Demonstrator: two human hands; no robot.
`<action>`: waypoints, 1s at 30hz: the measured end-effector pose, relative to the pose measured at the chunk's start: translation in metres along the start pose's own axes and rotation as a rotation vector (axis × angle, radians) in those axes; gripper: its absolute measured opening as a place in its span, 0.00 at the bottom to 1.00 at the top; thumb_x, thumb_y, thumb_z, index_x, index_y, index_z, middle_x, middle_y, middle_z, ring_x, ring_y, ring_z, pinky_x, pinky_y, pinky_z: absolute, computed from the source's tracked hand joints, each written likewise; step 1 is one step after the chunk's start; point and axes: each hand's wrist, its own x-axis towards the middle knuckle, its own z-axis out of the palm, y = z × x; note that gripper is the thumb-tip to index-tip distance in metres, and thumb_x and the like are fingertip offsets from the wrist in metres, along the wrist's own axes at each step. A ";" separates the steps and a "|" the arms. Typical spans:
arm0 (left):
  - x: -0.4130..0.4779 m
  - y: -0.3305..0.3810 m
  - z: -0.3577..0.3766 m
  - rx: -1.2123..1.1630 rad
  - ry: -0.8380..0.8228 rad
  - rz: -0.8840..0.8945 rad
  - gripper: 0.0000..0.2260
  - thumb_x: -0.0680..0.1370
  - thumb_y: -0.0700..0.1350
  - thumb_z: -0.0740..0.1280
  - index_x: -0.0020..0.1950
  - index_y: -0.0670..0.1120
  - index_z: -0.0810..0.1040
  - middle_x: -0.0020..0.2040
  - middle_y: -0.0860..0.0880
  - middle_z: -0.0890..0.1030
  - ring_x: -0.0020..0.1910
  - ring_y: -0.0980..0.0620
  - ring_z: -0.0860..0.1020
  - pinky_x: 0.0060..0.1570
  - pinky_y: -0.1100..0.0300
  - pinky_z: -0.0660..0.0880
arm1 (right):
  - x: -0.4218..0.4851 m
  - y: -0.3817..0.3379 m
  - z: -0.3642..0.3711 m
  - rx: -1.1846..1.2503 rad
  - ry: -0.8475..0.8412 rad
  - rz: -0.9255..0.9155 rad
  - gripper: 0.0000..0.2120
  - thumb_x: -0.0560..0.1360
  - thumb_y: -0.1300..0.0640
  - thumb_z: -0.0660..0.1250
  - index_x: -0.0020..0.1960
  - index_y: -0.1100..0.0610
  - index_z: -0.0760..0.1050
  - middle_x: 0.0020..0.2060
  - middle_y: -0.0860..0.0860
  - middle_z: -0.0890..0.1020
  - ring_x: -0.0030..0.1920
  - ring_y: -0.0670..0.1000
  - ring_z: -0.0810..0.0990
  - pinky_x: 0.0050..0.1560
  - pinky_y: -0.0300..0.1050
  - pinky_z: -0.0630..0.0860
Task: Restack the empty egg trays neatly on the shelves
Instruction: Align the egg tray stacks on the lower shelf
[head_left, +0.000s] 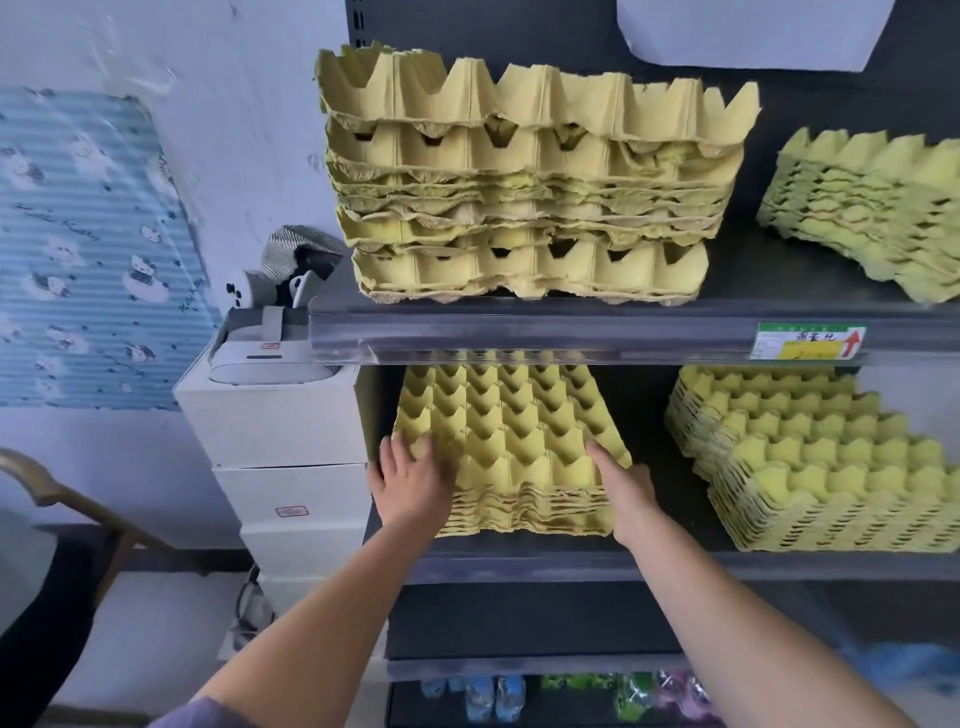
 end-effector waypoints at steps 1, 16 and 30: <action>-0.002 0.001 0.002 0.083 0.001 0.105 0.22 0.81 0.55 0.51 0.75 0.55 0.54 0.76 0.46 0.50 0.76 0.46 0.46 0.73 0.46 0.45 | 0.001 0.001 -0.002 -0.037 -0.013 -0.024 0.42 0.71 0.39 0.70 0.75 0.57 0.57 0.69 0.58 0.68 0.66 0.62 0.69 0.64 0.59 0.70; -0.012 0.020 -0.004 0.455 -0.034 0.433 0.26 0.79 0.57 0.57 0.74 0.52 0.55 0.73 0.47 0.61 0.73 0.45 0.56 0.72 0.44 0.49 | -0.011 -0.003 -0.018 -0.753 0.135 -0.512 0.33 0.75 0.39 0.63 0.73 0.53 0.59 0.68 0.59 0.66 0.64 0.63 0.70 0.55 0.58 0.76; -0.016 -0.013 -0.004 0.359 -0.004 0.412 0.30 0.77 0.54 0.62 0.75 0.56 0.51 0.71 0.51 0.62 0.71 0.47 0.59 0.69 0.52 0.56 | -0.014 0.023 -0.013 -0.192 -0.065 -0.159 0.37 0.73 0.40 0.67 0.74 0.55 0.58 0.68 0.56 0.69 0.65 0.59 0.70 0.63 0.58 0.72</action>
